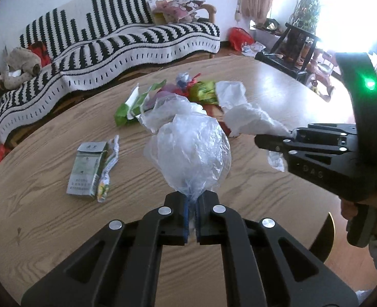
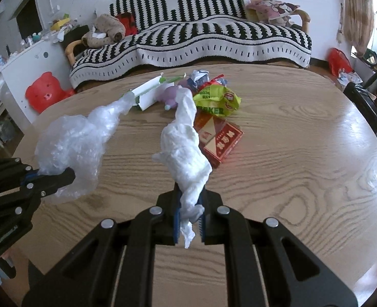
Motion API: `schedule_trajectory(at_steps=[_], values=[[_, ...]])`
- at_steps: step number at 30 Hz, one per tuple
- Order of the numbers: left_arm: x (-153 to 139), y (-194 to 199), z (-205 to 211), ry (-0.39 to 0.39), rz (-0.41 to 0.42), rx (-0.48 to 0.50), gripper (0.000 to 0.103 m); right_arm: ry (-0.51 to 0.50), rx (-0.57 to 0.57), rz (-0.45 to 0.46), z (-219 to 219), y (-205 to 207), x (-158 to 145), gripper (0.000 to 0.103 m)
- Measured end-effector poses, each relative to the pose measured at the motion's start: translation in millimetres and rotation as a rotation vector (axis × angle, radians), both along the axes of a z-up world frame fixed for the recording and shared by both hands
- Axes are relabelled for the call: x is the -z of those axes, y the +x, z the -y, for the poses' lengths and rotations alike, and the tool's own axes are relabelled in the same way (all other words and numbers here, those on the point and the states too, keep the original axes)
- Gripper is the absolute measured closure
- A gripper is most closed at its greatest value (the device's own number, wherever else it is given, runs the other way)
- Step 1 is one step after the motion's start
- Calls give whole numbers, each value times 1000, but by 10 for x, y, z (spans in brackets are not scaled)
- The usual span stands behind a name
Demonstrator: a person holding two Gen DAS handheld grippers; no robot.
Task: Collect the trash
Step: 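Lift both held items and carry them to the trash bin, then open both grippers over the bin to release the items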
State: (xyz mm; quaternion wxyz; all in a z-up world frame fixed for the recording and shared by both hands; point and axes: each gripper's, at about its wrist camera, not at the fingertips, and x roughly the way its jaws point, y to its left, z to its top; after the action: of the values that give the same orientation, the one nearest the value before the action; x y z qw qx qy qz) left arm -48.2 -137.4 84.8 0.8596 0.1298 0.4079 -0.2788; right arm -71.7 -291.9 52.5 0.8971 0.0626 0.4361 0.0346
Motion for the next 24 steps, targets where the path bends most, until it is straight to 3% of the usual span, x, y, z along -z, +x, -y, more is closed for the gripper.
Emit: schedule_trajectory(at_steps=[4,9,17,21,24], values=[[8,-223,162,-21,-20,-11,101,-5,-14,-2,101,-148,-32,91],[88,-638,558,-12,-34,48,101,10,11,46,366,-529,-184,91],[140,-1502,1186,-34,-73,229,101,13,132,117,1069,-1687,-454,91],[435,-1864,1377,-18,-170,317,101,37,211,49,1316,-2279,-158,91],[820,-2024,1532,59,-268,382,101,86,272,-77,1421,-2652,387,91]])
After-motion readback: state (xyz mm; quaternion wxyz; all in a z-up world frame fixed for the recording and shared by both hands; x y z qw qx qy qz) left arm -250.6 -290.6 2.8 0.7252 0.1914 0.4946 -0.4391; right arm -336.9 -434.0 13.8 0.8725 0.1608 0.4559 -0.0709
